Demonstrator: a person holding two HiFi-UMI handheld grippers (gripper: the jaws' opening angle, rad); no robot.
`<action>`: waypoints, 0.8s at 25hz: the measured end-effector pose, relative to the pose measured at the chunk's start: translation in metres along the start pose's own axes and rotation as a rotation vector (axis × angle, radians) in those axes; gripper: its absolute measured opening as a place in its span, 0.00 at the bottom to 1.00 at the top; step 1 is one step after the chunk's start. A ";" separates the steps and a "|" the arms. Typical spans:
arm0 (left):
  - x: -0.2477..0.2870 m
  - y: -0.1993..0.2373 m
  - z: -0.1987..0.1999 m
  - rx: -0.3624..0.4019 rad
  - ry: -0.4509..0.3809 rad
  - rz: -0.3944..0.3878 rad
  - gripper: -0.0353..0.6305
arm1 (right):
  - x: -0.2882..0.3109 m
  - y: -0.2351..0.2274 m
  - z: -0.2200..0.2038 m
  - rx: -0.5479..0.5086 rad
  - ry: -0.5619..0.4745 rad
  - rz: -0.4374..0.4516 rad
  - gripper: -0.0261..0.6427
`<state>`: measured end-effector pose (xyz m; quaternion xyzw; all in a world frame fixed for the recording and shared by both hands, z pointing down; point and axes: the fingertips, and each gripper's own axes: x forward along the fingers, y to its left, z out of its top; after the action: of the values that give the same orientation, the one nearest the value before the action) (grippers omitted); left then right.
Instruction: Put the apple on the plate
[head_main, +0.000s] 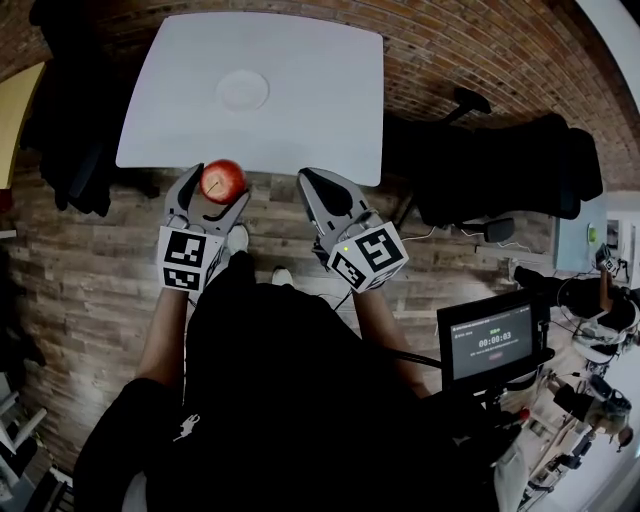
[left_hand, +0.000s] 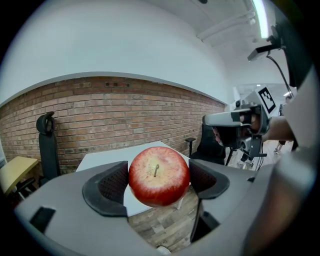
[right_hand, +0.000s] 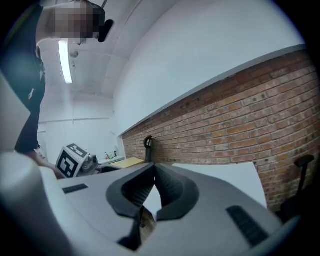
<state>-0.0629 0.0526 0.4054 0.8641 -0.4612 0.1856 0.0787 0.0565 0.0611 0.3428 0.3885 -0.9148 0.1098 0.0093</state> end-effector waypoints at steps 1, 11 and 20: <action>0.000 0.001 0.002 0.002 -0.004 -0.004 0.63 | 0.001 0.000 0.001 -0.001 0.000 -0.004 0.04; 0.018 0.030 0.021 0.019 -0.018 -0.043 0.63 | 0.030 -0.008 0.015 0.004 -0.009 -0.041 0.04; 0.033 0.069 0.021 0.017 -0.018 -0.088 0.63 | 0.071 -0.009 0.021 -0.003 0.006 -0.073 0.04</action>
<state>-0.0983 -0.0180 0.3967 0.8859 -0.4217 0.1781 0.0752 0.0146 0.0002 0.3317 0.4213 -0.9002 0.1091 0.0164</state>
